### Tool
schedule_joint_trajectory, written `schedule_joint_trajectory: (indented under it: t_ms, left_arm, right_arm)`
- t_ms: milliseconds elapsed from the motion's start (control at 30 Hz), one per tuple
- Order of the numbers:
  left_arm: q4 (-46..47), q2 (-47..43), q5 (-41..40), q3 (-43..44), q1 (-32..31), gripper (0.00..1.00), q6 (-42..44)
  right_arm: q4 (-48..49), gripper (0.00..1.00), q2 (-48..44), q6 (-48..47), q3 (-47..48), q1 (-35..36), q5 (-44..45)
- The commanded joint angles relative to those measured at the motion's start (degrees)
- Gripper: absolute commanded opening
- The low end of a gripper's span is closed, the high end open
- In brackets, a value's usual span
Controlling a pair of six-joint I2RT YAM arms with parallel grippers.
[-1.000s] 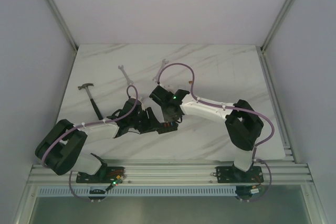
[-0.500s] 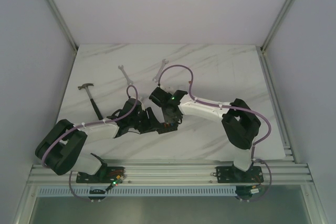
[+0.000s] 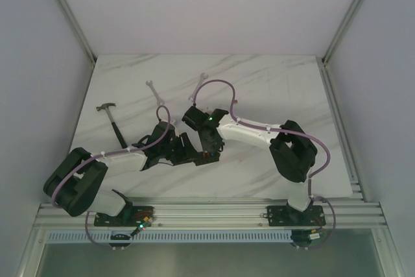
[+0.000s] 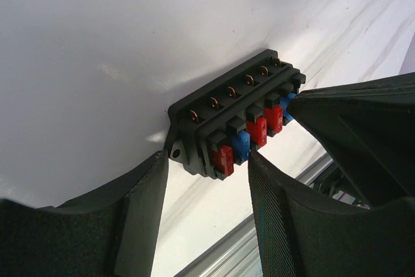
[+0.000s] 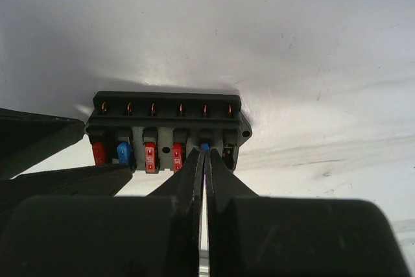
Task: Snap on the fuse box
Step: Install the fuse at the fuse box base.
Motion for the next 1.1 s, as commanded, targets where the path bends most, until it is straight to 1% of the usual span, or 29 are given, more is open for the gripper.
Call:
schedule_joint_trajectory:
  t_ms: [0,400,600,767,1000,1067]
  left_arm:
    - [-4.7,0.7,-1.6,-1.4,-0.1,0.60,1.0]
    - [-4.7,2.4,-1.5,-1.0,-0.1,0.60,1.4]
    - [-4.7,2.8,-1.6,-1.0,-0.1,0.60,1.4]
    - [-4.7,2.3,-1.7,-1.3,-0.2,0.60,1.4]
    - [-4.7,1.7,-2.1,-1.7,-0.1,0.60,1.3]
    - [-4.6,0.8,-2.6,-2.0,-0.1,0.60,1.3]
  right_arm:
    - [-2.2,0.00,8.3,-0.9,-2.5,-0.5,-2.0]
    - [0.4,0.00,16.4,-4.2,-1.7,-1.3,-6.1]
    - [2.9,0.00,21.0,-4.8,-2.2,-2.1,-6.4]
    - [4.8,0.00,24.5,-5.8,-1.4,-2.7,-6.9]
    - [7.1,0.00,30.8,-7.0,0.6,-2.6,-10.4]
    - [7.9,0.00,30.1,-7.1,0.0,-2.2,-10.8]
